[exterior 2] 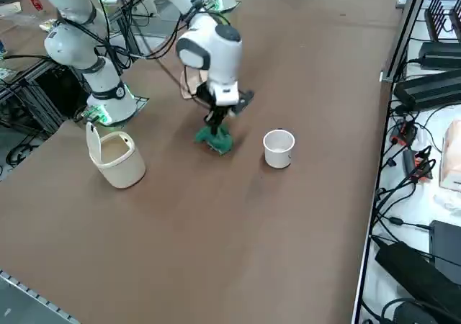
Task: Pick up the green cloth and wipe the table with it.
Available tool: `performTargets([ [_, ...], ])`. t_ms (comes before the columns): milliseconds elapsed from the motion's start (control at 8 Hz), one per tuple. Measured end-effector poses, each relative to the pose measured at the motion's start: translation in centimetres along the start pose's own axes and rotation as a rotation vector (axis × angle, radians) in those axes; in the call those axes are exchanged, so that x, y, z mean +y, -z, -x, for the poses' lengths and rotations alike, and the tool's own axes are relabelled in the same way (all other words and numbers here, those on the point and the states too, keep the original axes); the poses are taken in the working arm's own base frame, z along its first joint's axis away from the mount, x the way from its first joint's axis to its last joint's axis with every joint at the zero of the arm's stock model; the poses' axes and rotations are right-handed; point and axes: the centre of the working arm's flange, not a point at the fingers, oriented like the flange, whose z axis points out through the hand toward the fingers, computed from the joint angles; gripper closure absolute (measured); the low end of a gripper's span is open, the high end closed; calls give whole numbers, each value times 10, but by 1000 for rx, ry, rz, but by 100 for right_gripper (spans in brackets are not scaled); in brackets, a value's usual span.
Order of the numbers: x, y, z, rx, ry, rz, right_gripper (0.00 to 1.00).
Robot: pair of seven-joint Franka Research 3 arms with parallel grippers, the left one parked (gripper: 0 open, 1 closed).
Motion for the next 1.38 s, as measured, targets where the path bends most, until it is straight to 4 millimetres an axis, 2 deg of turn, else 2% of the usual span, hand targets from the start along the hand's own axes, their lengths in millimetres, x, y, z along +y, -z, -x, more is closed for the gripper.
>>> performTargets([
  [250,-67,0,14,20,-74,-10,93],
  [500,-119,14,21,33,-142,-63,93],
  [625,-137,21,22,38,-157,-81,93],
  [750,-143,23,22,34,-159,-82,93],
  [875,-136,23,20,17,-157,-72,93],
  [1000,-119,21,14,-3,-139,-63,93],
  [1375,-30,6,-13,-47,-65,-76,93],
])
